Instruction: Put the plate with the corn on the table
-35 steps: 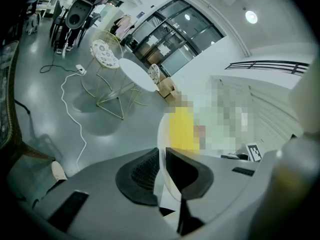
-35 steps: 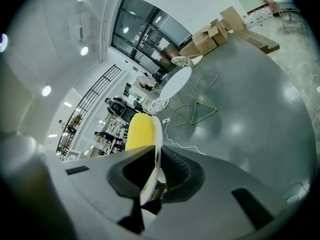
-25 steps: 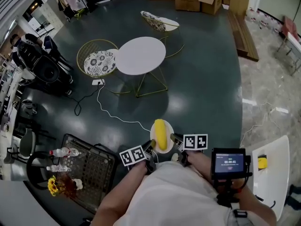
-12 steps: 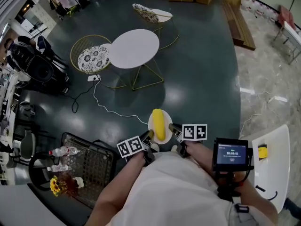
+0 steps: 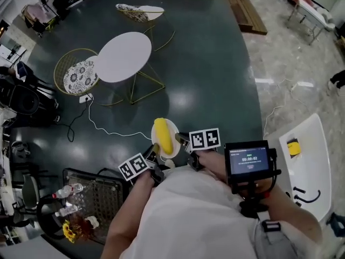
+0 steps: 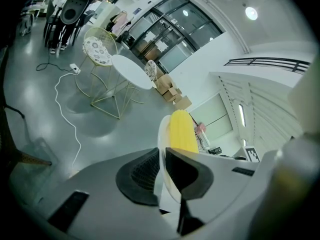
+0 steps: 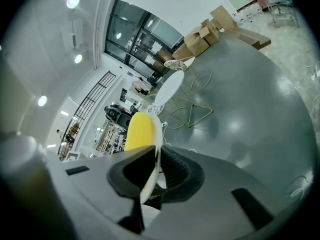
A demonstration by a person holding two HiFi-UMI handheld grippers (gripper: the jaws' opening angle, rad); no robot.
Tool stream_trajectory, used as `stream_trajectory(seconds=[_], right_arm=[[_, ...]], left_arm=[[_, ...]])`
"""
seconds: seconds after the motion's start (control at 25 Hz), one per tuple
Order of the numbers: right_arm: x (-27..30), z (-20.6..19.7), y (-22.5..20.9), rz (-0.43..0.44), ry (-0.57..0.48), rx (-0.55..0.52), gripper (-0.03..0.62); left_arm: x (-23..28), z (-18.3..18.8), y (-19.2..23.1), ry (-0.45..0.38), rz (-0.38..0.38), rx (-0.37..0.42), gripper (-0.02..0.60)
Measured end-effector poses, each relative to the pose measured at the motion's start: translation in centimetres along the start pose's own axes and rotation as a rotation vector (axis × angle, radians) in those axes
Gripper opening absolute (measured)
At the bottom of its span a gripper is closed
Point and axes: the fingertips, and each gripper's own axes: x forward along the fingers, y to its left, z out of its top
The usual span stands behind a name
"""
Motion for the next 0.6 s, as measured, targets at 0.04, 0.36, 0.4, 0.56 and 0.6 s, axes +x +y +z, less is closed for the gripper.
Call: stream_trajectory(seconds=[0.04,0.36,0.4,0.56,0.6], right_arm=[[-0.1,0.1,-0.1,-0.002,-0.001,0.003,0.042],[0.2,-0.8,0.2,-0.01,0.01,0.009,0.042],[0.0,-0.7,0.2,-0.009,0.015,0.011,0.042],[0.1,-0.7,0.7,0.002,0.032,0.005,0.043],[0.3,-0.5,0.8,0.006,0.036,0.002,0.042]], left_arm=[[0.2,0.0,-0.1,0.003,-0.001,0.001,0.046],[-0.2,-0.4,0.5,0.01,0.0,-0.004,0.046],[-0.3,-0.4,0.4,0.01,0.003,-0.006,0.046],[-0.8,-0.2,0.3,0.0,0.012,-0.016,0.046],[-0.8,0.0,0.3,-0.004,0.014,-0.02,0.046]])
